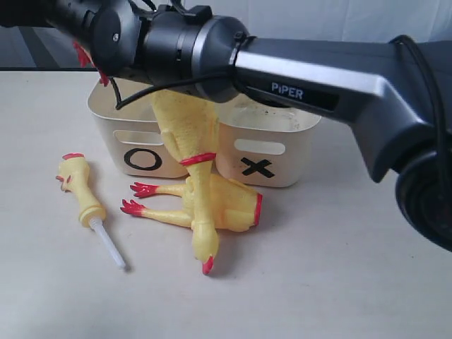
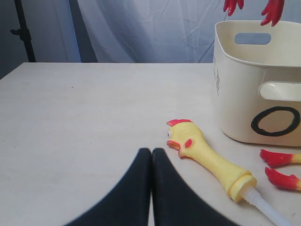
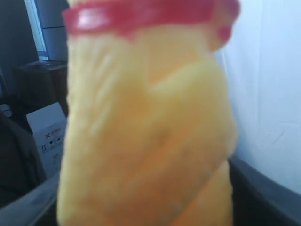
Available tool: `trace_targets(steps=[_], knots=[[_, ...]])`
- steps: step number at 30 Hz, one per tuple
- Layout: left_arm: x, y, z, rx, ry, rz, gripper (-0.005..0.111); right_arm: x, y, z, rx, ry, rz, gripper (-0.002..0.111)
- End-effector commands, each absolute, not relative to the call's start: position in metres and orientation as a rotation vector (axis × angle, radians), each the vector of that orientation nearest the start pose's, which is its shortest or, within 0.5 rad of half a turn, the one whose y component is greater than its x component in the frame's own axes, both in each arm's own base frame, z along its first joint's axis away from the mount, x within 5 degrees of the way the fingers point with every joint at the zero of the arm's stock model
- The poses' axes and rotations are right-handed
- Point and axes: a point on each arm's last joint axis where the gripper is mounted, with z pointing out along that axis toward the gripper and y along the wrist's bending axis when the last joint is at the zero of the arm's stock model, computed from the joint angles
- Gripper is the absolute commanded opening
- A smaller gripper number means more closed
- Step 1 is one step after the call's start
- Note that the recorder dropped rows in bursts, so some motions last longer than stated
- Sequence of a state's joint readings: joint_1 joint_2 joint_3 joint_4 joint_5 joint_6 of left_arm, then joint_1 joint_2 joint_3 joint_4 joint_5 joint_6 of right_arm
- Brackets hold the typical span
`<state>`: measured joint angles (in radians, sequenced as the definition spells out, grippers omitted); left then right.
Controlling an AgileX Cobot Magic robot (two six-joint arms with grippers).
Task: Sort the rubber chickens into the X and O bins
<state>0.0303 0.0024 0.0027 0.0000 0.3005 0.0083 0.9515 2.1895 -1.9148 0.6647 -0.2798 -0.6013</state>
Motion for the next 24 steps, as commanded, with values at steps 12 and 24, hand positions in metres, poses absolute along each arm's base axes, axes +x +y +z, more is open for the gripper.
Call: trace_targets(steps=[12,24], knots=[[0.055,0.001,0.187,-0.02,1.774,0.018,0.0,0.361,0.41,0.27,-0.333,1.583,0.61,0.0],[0.055,0.001,0.187,-0.02,1.774,0.018,0.0,0.361,0.413,0.259,-0.427,1.623,0.543,0.075]])
